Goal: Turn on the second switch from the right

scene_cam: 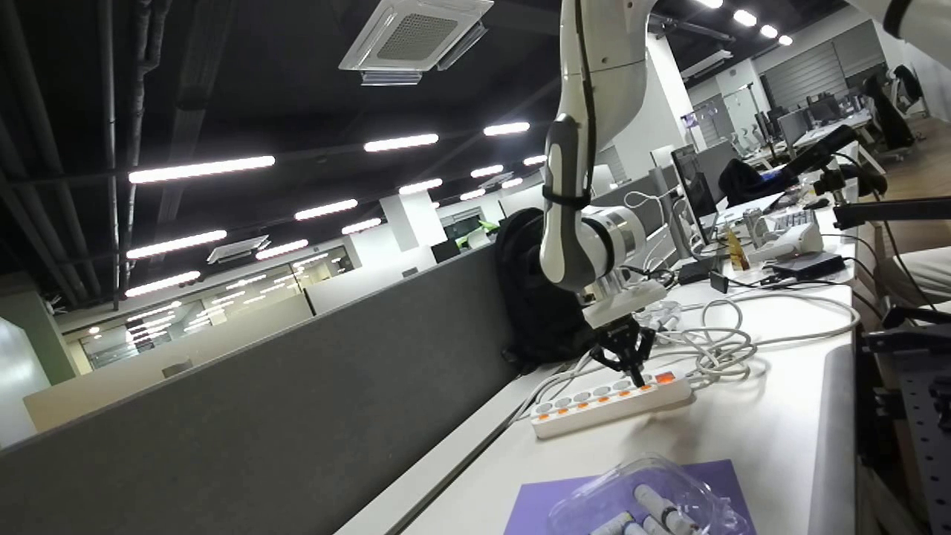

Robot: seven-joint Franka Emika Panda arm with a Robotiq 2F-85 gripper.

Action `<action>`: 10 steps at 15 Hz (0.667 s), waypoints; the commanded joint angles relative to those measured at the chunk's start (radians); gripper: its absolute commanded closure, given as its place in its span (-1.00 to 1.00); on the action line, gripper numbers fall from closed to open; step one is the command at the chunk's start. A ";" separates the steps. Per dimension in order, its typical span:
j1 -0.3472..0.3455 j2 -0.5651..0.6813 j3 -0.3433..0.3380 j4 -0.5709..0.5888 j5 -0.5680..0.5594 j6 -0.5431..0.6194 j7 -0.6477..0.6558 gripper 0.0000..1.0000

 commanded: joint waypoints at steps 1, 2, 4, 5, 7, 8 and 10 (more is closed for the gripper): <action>-0.005 0.021 -0.002 0.038 0.038 -0.015 -0.010 1.00; -0.005 0.023 -0.005 0.041 0.041 -0.011 -0.008 1.00; -0.002 0.026 -0.015 0.044 0.042 0.002 0.003 1.00; -0.003 0.028 -0.018 0.046 0.046 0.004 0.004 1.00; -0.001 0.035 -0.026 0.051 0.045 0.005 0.009 1.00; -0.001 0.039 -0.028 0.053 0.045 0.004 0.010 1.00; -0.001 0.045 -0.032 0.055 0.046 0.003 0.011 1.00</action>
